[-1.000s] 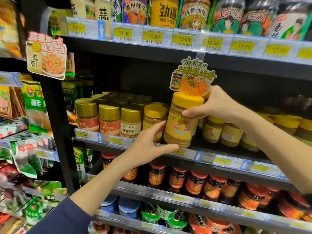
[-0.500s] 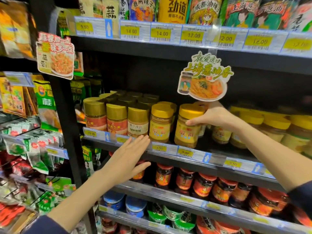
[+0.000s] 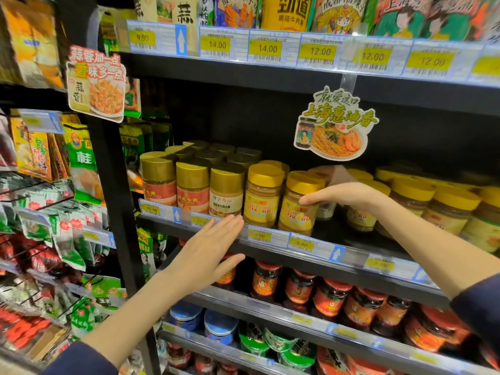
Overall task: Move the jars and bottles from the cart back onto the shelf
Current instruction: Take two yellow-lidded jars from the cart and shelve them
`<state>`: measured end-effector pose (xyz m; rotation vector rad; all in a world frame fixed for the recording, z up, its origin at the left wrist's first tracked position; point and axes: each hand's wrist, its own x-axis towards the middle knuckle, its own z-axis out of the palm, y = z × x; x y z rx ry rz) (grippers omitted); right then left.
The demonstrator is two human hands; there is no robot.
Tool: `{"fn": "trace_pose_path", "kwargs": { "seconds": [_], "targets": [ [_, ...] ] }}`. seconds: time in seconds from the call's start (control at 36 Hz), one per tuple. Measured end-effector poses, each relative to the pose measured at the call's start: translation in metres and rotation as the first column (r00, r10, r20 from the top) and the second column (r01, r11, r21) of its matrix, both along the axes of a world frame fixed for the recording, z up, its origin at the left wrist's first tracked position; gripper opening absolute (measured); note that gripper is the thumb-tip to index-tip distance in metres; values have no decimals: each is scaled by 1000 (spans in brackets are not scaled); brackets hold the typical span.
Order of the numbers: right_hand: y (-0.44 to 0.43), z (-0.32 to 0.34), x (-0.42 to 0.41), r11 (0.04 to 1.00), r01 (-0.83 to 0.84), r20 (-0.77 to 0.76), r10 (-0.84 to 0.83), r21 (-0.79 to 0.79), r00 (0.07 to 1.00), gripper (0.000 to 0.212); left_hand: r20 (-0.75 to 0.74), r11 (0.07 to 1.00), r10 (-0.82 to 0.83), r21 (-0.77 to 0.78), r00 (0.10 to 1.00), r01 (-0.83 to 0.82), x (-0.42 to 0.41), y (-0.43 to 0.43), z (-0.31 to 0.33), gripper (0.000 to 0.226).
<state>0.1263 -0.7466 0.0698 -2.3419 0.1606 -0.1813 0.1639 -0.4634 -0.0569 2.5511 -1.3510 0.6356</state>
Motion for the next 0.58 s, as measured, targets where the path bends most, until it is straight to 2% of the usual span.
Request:
{"fn": "trace_pose_path", "kwargs": {
  "seconds": [0.11, 0.19, 0.25, 0.33, 0.39, 0.47, 0.58],
  "targets": [
    [-1, 0, 1, 998, -50, -28, 51, 29, 998, 79, -13, 1000, -4, -13, 1000, 4, 0, 0, 0, 74],
    [-1, 2, 1, 997, -67, -50, 69, 36, 996, 78, -31, 1000, -4, -9, 999, 3, 0, 0, 1, 75],
    [-1, 4, 1, 997, -69, -65, 71, 26, 995, 84, -43, 1000, 1, -8, 999, -1, 0, -1, 2, 76],
    [1, 4, -2, 998, -56, -66, 55, -22, 996, 107, -60, 1000, 11, -7, 998, -12, -1, -2, 3, 76],
    [1, 3, -2, 998, -61, -63, 59, -29, 996, 108, -73, 1000, 18, 7, 997, -17, -2, -2, 5, 77],
    [4, 3, -4, 998, -62, -66, 60, -27, 996, 98, -90, 1000, 16, 10, 996, -15, -5, -2, 7, 80],
    [9, 8, -10, 997, -20, -61, 16, -71, 998, 115, -151, 999, 18, 39, 988, -12, -8, -1, 12, 75]
  ]
}}
